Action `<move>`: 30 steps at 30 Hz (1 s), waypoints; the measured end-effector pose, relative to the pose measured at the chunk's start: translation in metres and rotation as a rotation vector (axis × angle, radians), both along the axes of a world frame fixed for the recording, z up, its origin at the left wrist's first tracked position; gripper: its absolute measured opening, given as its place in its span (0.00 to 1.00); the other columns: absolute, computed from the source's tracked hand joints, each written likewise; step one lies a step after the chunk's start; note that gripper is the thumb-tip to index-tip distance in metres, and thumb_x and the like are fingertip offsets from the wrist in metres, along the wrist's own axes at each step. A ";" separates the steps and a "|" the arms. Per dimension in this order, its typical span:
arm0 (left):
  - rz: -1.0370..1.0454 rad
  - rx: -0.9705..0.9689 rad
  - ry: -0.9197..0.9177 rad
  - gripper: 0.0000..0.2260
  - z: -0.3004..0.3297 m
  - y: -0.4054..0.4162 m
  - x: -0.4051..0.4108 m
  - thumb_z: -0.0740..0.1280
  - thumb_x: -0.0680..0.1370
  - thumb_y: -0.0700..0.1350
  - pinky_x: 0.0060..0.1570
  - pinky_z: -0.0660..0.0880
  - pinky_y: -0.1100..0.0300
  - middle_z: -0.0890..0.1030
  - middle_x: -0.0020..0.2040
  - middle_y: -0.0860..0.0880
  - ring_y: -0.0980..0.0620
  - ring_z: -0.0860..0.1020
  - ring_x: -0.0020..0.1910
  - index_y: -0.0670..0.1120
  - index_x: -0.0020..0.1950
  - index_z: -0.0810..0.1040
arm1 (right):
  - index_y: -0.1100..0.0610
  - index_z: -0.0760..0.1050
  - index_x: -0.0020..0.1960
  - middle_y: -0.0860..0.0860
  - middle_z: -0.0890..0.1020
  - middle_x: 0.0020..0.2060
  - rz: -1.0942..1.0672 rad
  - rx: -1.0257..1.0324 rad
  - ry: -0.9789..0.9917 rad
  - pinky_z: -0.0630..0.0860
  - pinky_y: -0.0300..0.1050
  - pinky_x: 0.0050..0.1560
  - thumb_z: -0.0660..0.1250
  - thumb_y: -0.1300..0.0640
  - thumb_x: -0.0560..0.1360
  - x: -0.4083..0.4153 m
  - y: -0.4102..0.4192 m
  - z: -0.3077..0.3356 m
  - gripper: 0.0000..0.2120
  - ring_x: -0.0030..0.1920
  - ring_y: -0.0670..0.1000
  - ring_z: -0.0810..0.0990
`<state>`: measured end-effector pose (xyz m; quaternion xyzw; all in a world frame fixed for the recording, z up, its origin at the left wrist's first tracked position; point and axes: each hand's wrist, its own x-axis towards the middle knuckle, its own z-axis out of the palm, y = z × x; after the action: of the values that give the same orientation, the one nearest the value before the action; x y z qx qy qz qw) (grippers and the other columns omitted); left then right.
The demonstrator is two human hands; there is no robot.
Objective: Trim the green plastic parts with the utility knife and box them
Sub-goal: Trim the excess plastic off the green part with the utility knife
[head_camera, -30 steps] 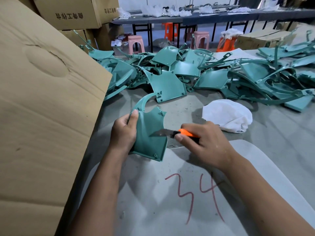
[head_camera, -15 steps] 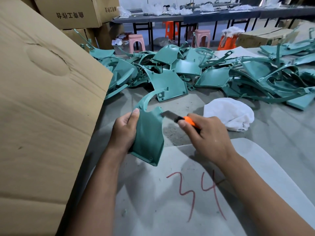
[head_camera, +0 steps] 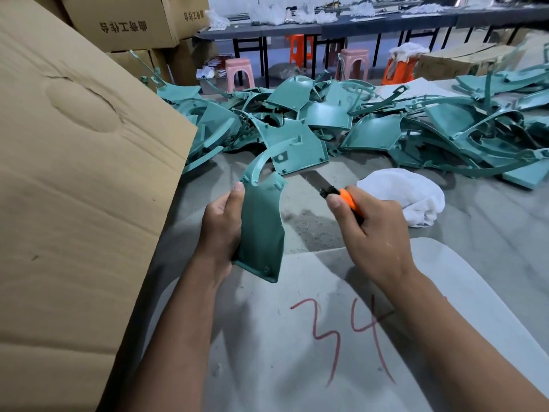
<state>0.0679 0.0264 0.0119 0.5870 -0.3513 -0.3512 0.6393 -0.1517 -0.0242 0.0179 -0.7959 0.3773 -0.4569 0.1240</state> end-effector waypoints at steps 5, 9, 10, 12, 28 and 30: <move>0.164 0.033 -0.094 0.23 -0.001 -0.003 -0.002 0.62 0.83 0.58 0.48 0.81 0.38 0.84 0.42 0.43 0.46 0.81 0.41 0.39 0.46 0.82 | 0.47 0.63 0.36 0.44 0.65 0.24 0.304 -0.014 -0.036 0.62 0.44 0.28 0.60 0.41 0.84 0.006 0.014 0.002 0.20 0.24 0.48 0.67; 0.276 0.046 -0.084 0.21 -0.003 -0.004 0.004 0.63 0.83 0.57 0.49 0.83 0.39 0.87 0.43 0.44 0.42 0.86 0.46 0.43 0.43 0.83 | 0.51 0.65 0.36 0.46 0.66 0.24 0.345 -0.032 0.130 0.66 0.51 0.29 0.60 0.40 0.82 0.008 0.017 0.005 0.21 0.26 0.52 0.68; 0.286 0.058 -0.074 0.20 -0.004 -0.005 0.005 0.63 0.83 0.57 0.50 0.83 0.40 0.87 0.43 0.45 0.42 0.85 0.47 0.44 0.42 0.83 | 0.51 0.65 0.36 0.47 0.66 0.24 0.337 -0.033 0.152 0.66 0.51 0.29 0.60 0.40 0.82 0.008 0.017 0.005 0.21 0.26 0.52 0.67; 0.300 0.076 -0.080 0.20 -0.005 -0.005 0.007 0.62 0.83 0.57 0.50 0.83 0.43 0.87 0.42 0.47 0.43 0.85 0.48 0.46 0.41 0.83 | 0.52 0.66 0.36 0.47 0.66 0.24 0.279 -0.049 0.158 0.66 0.50 0.29 0.59 0.38 0.82 0.008 0.016 0.005 0.23 0.26 0.52 0.67; 0.341 0.085 -0.106 0.22 -0.006 -0.005 0.012 0.62 0.83 0.56 0.41 0.76 0.55 0.83 0.39 0.48 0.51 0.79 0.41 0.38 0.47 0.82 | 0.54 0.67 0.36 0.45 0.67 0.23 -0.044 -0.108 0.192 0.66 0.49 0.28 0.57 0.36 0.82 0.004 0.003 0.002 0.25 0.25 0.53 0.69; 0.363 0.083 -0.155 0.24 -0.006 -0.005 0.008 0.61 0.83 0.56 0.42 0.73 0.54 0.79 0.40 0.46 0.50 0.76 0.41 0.34 0.48 0.79 | 0.52 0.66 0.36 0.45 0.67 0.23 0.027 -0.104 0.125 0.65 0.48 0.28 0.59 0.38 0.83 -0.002 0.002 0.002 0.24 0.24 0.51 0.68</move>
<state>0.0761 0.0211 0.0060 0.6917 -0.2731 -0.1980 0.6386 -0.1532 -0.0223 0.0199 -0.8333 0.3493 -0.4235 0.0651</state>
